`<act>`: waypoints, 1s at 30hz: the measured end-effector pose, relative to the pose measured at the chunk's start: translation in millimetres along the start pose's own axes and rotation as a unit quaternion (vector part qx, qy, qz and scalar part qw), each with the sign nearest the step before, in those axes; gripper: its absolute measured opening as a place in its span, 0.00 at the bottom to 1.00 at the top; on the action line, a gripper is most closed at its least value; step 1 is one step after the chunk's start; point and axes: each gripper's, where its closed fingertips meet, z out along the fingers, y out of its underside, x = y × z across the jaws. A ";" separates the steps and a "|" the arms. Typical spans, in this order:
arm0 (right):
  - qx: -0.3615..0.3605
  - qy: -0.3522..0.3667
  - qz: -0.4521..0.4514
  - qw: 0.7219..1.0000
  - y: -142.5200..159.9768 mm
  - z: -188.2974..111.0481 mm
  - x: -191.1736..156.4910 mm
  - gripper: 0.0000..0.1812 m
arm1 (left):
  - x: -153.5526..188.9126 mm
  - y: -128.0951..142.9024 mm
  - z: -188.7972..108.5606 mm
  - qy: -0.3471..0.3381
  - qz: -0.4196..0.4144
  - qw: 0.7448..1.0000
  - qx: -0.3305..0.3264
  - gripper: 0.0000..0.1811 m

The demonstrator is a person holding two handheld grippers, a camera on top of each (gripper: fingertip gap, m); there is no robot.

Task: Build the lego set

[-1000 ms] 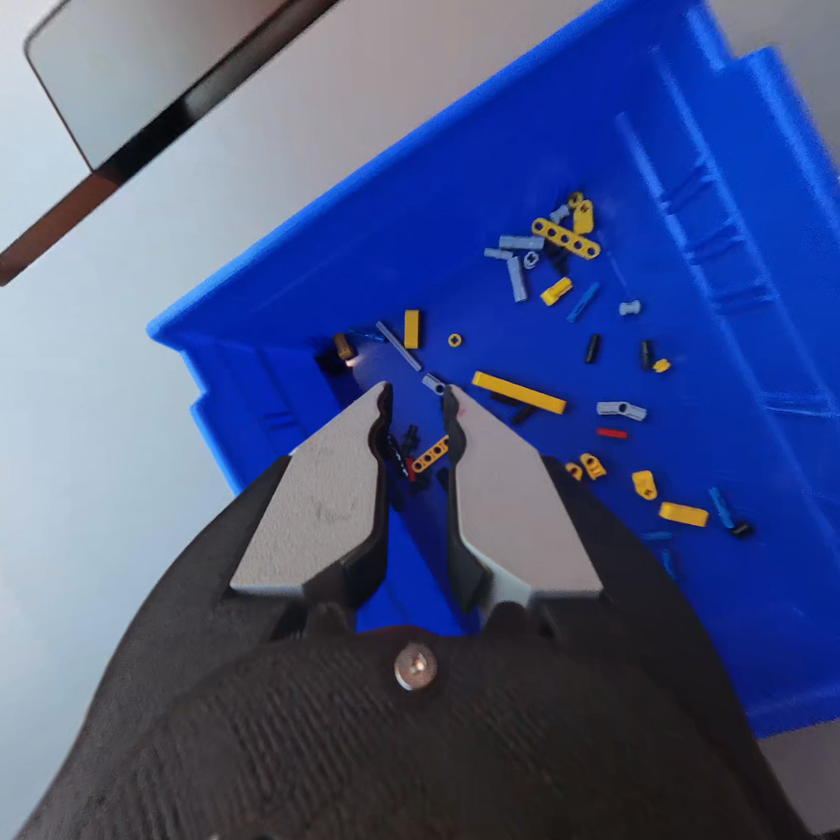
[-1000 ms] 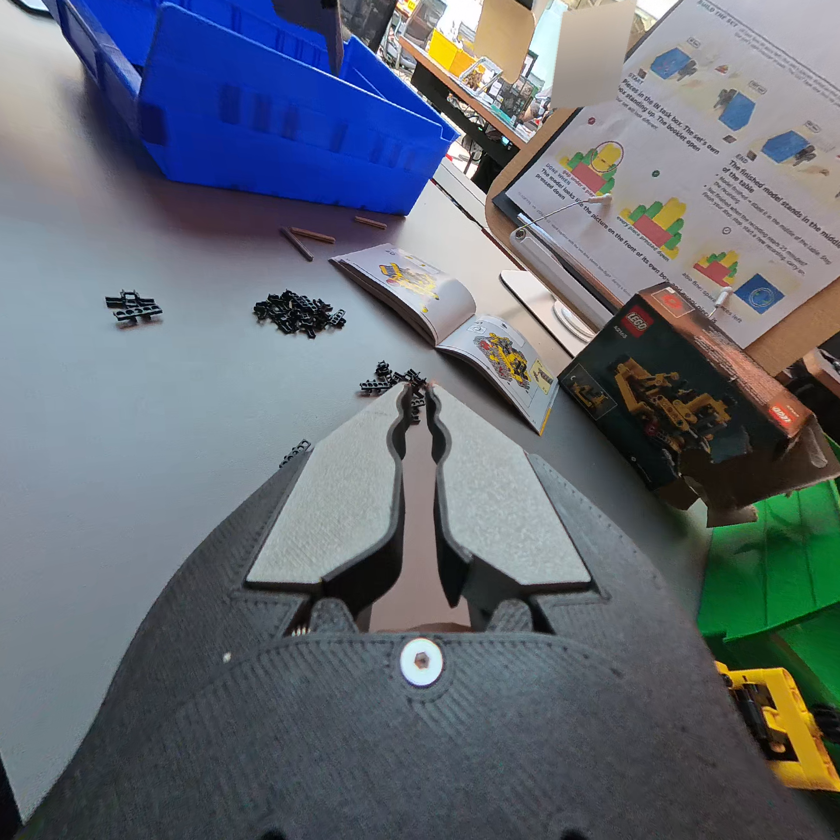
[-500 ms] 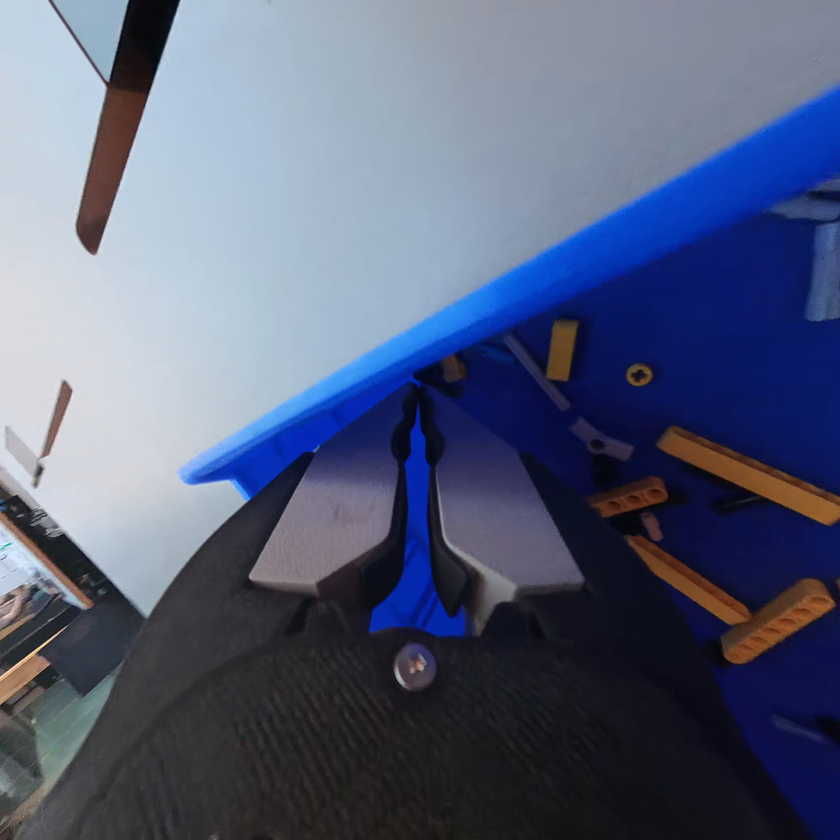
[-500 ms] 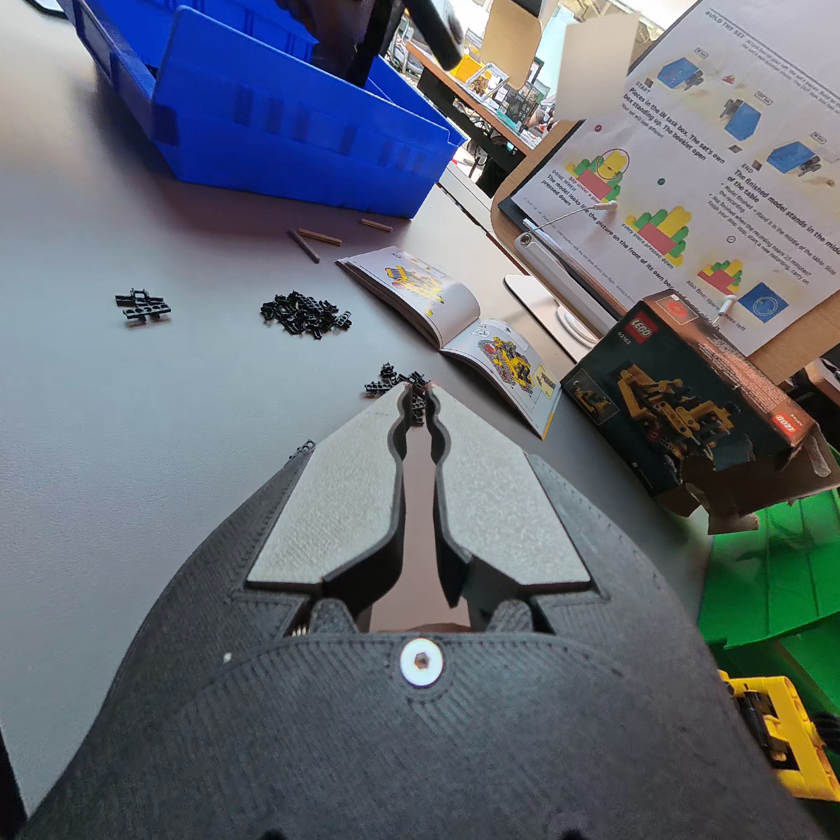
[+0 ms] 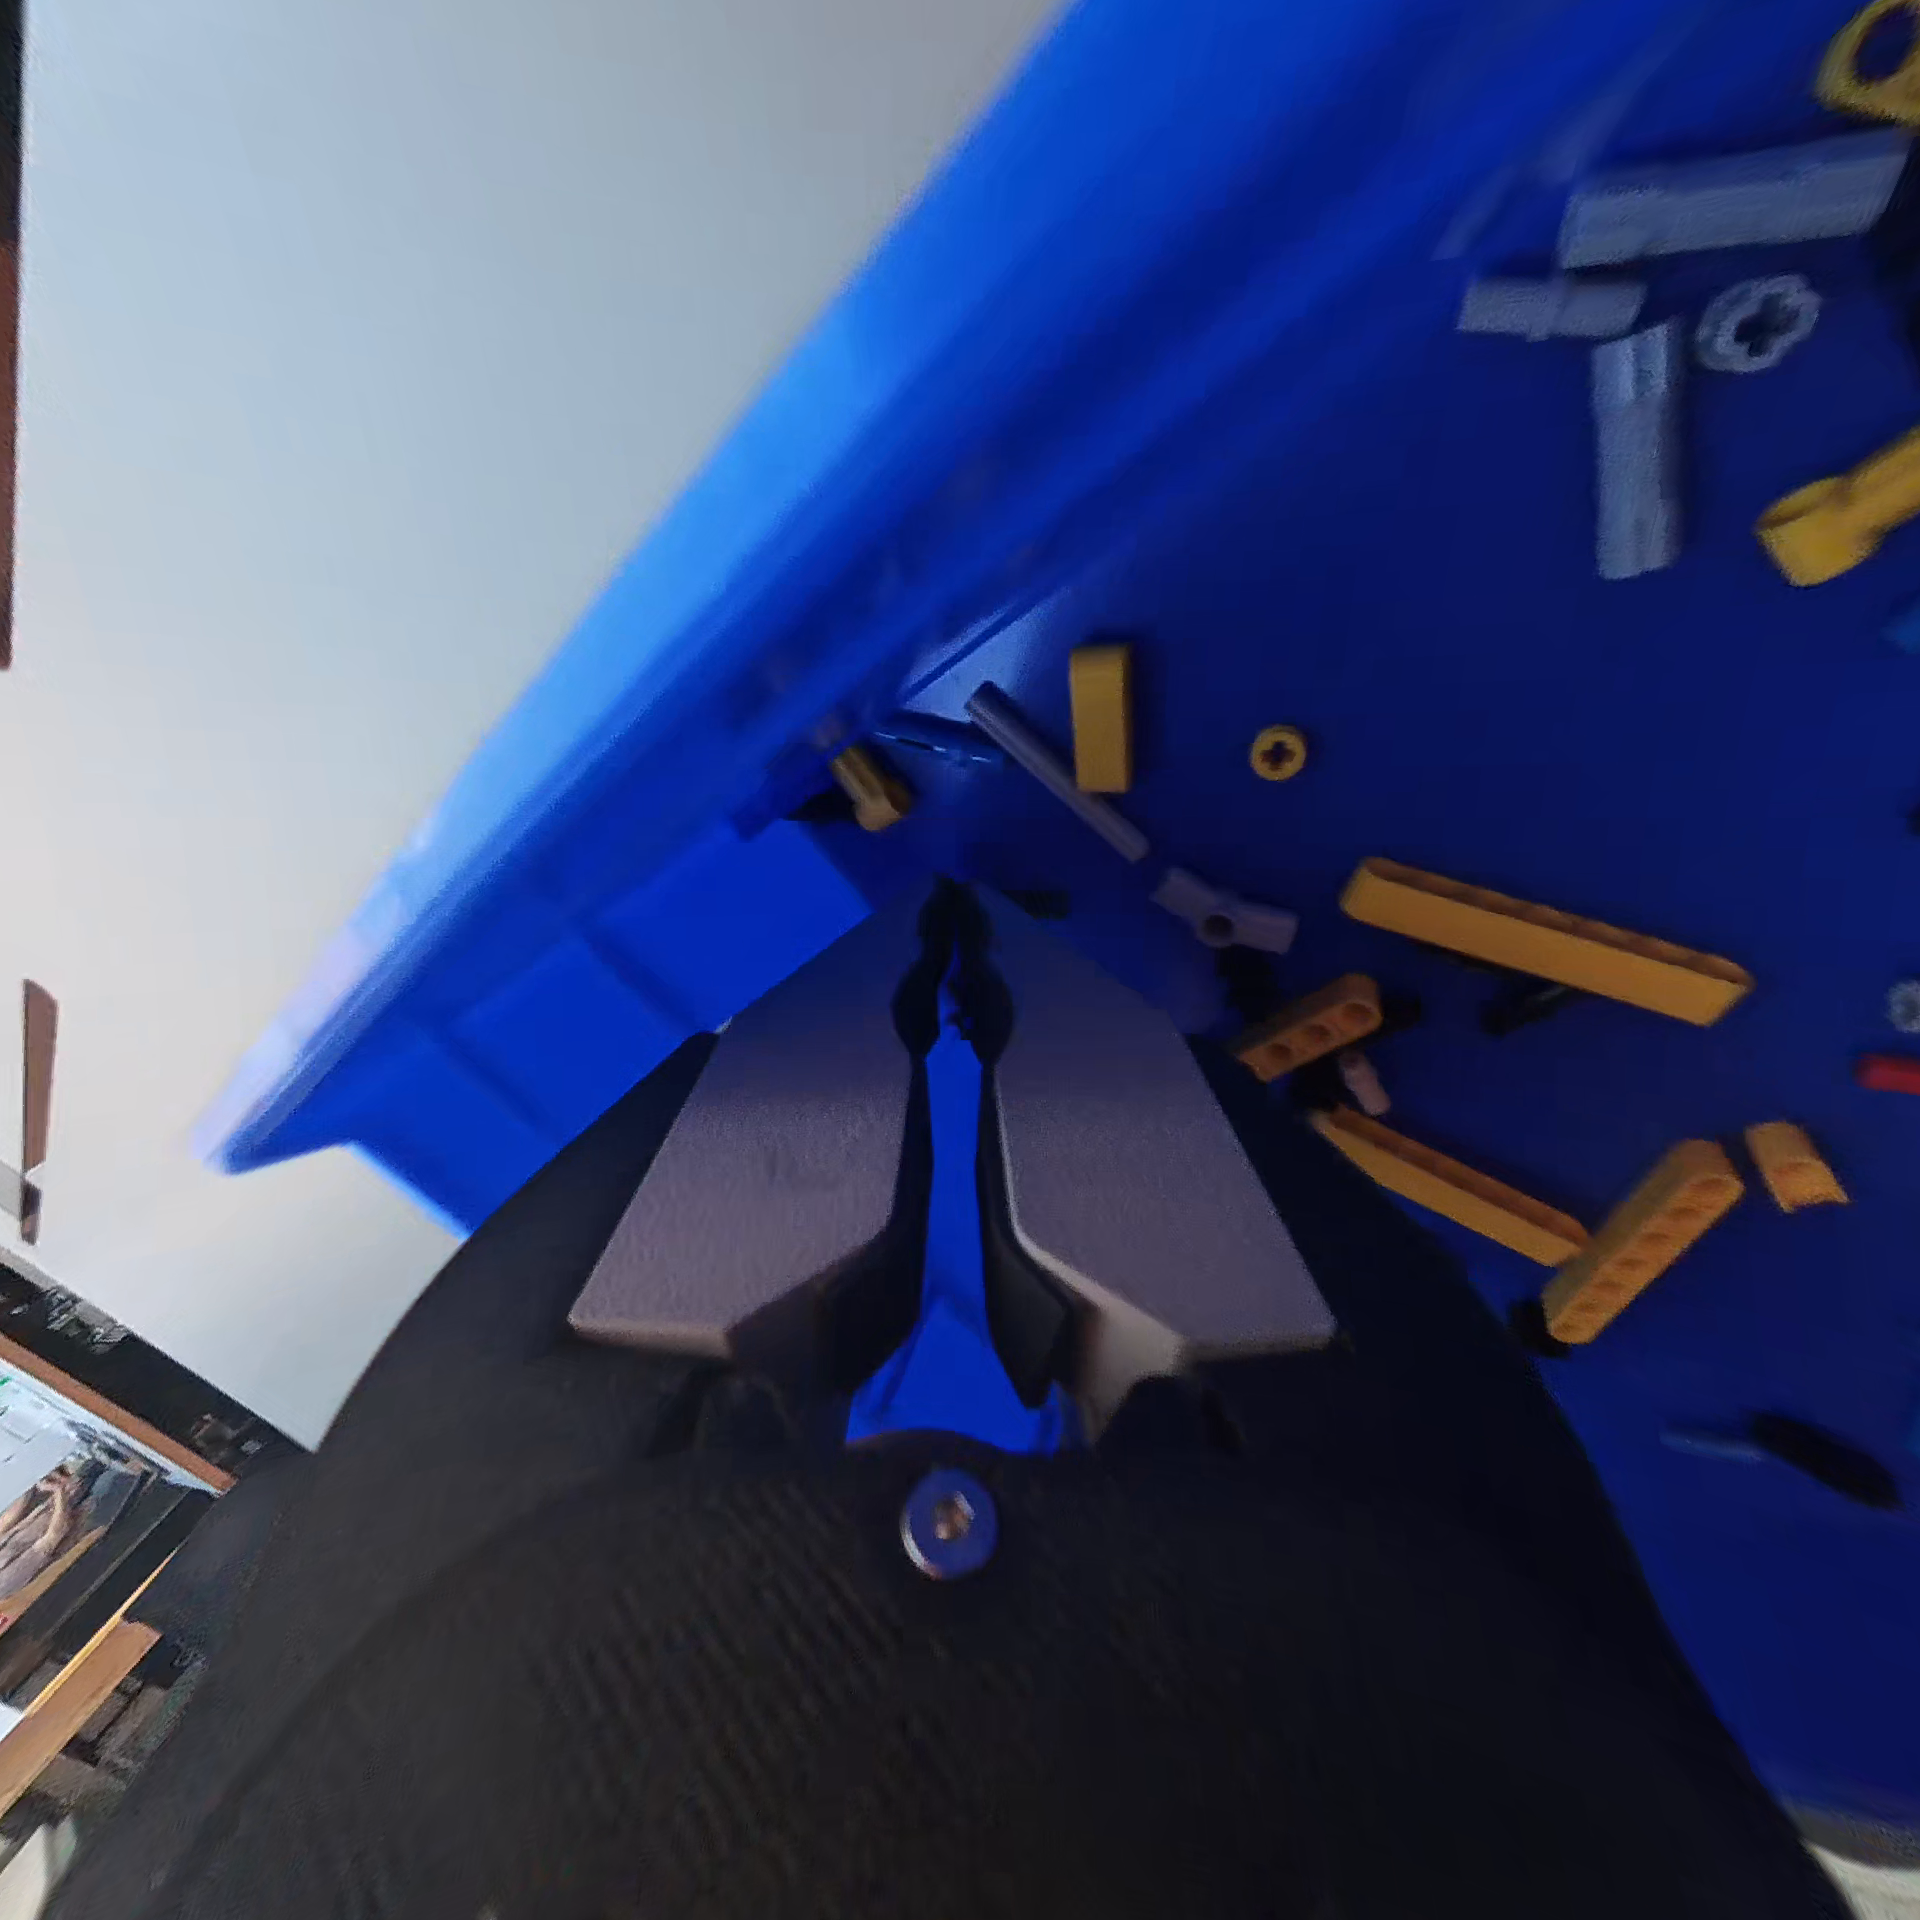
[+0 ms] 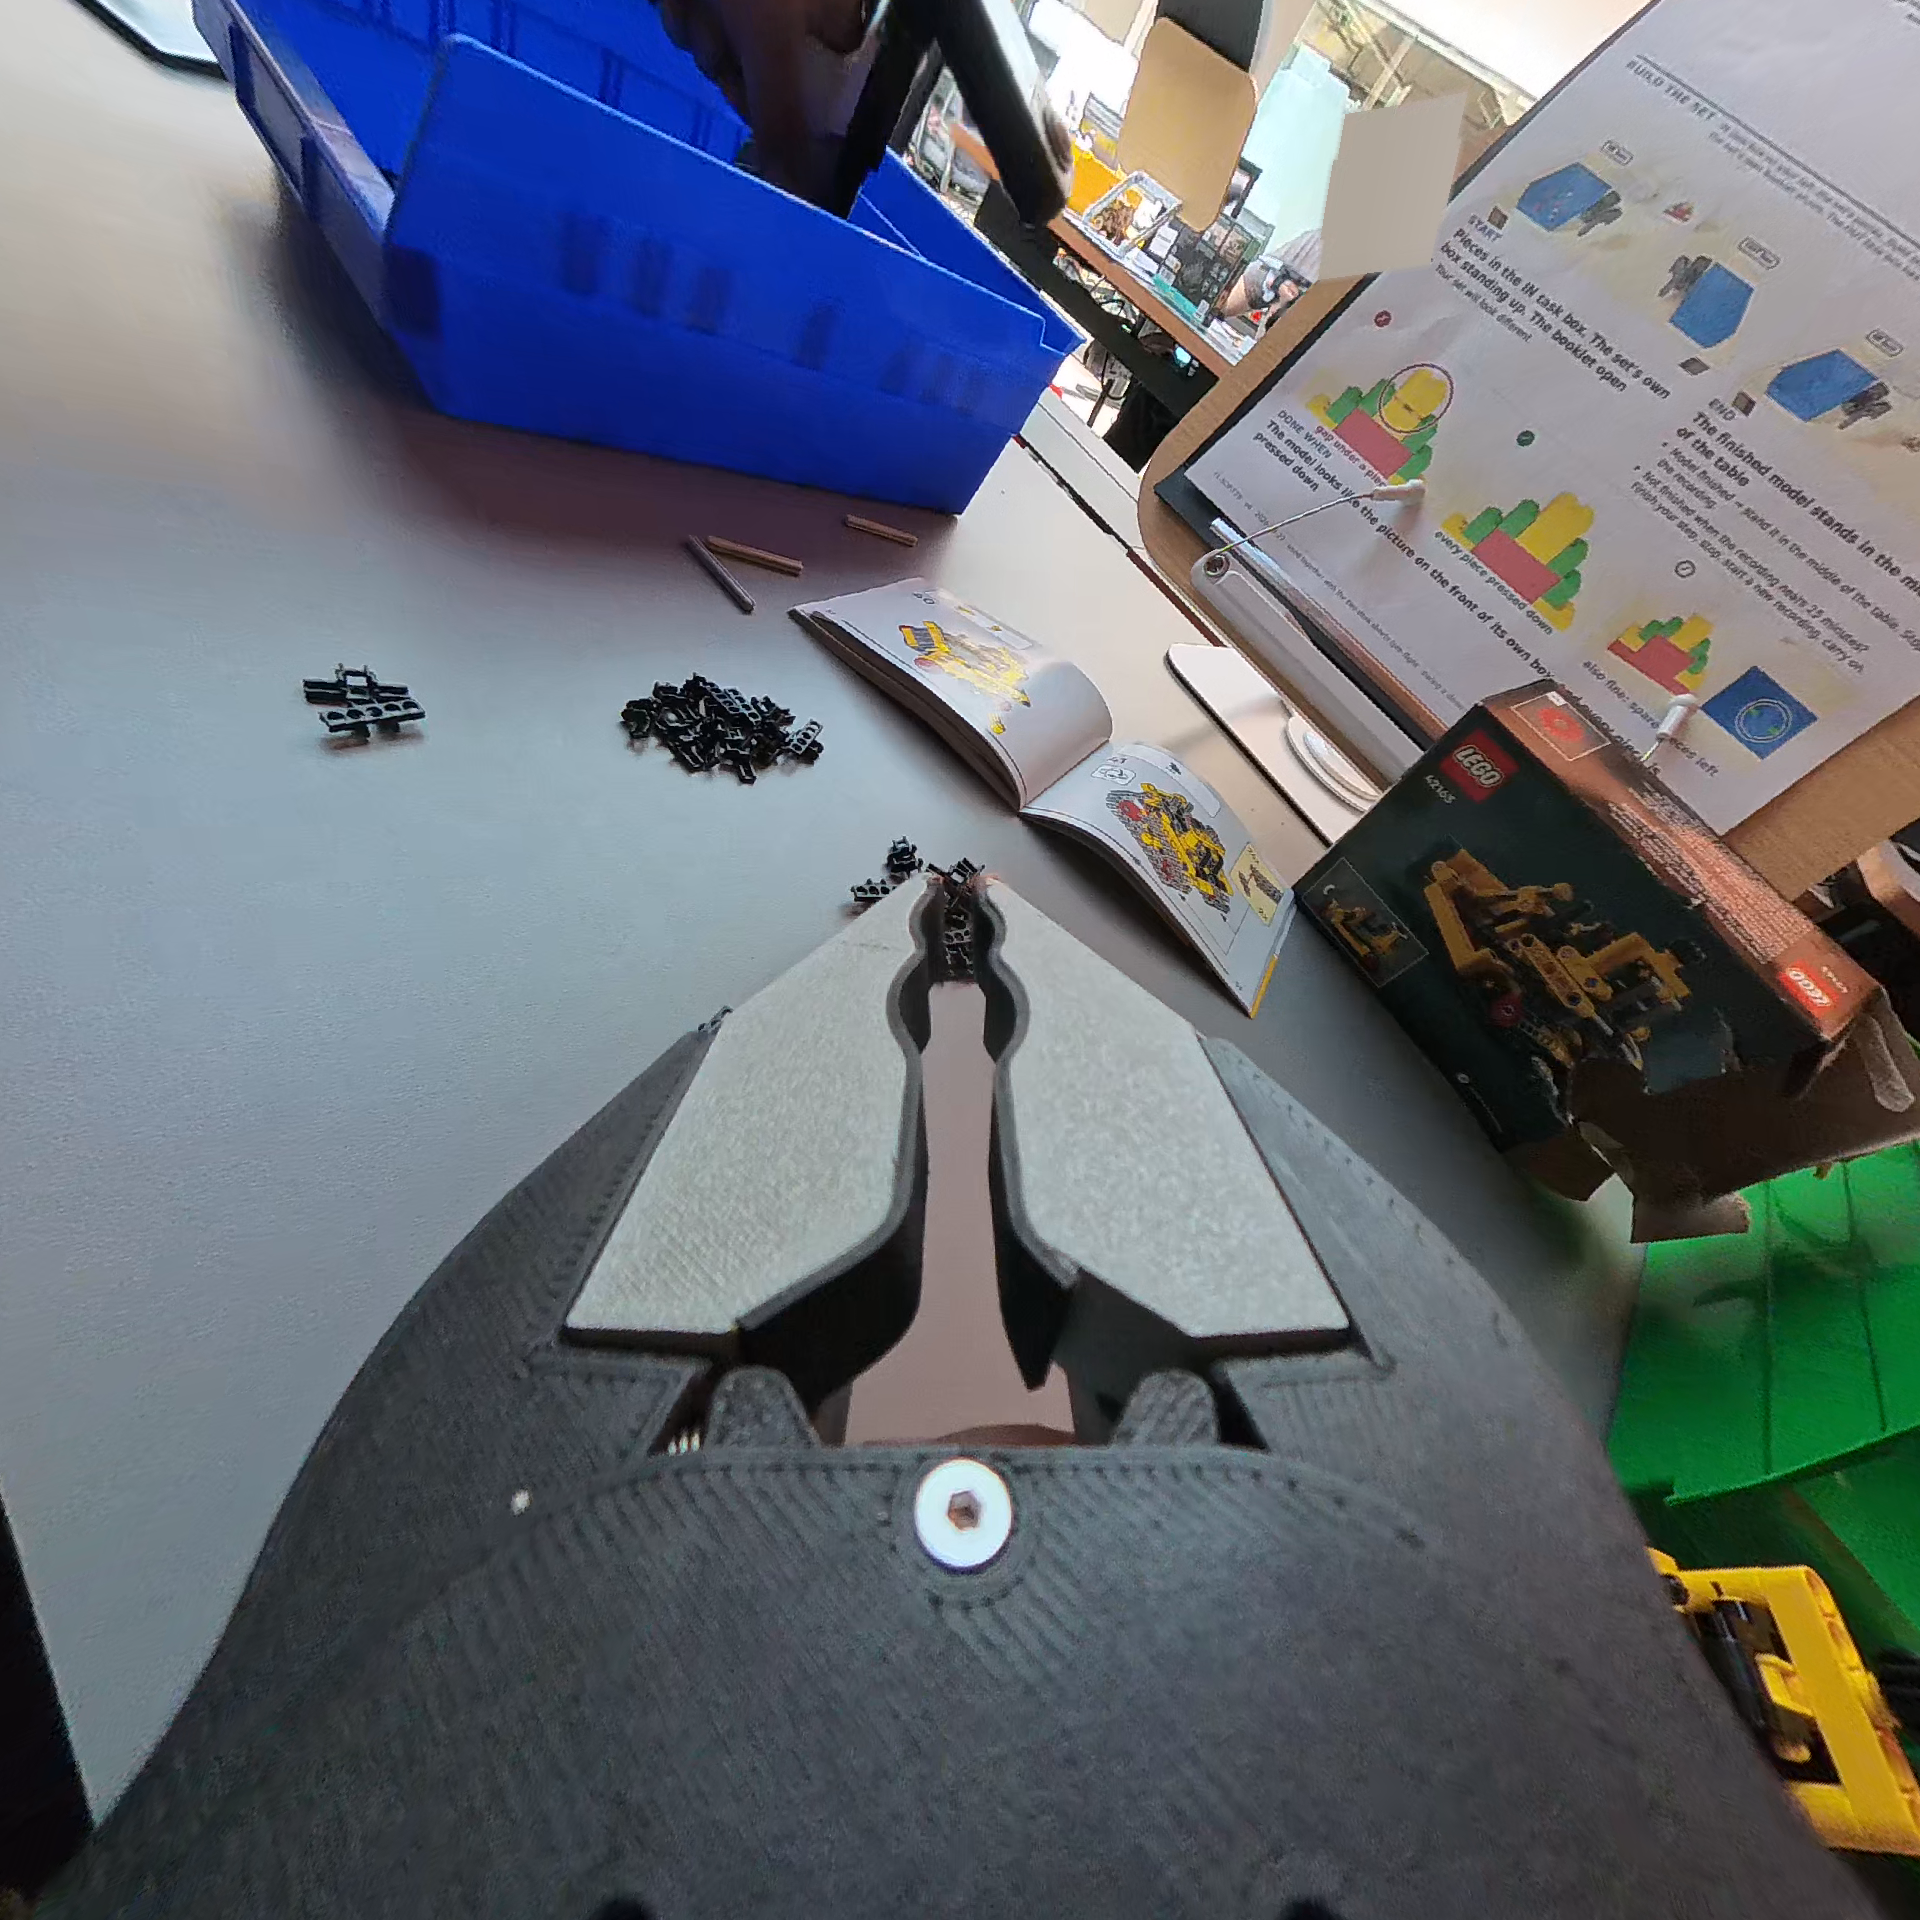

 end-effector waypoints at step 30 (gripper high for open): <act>0.000 -0.004 -0.007 1.000 0.1 -0.4 -2.7 0.00 | 17.2 6.4 -1.8 0.076 -0.020 0.997 0.003 0.06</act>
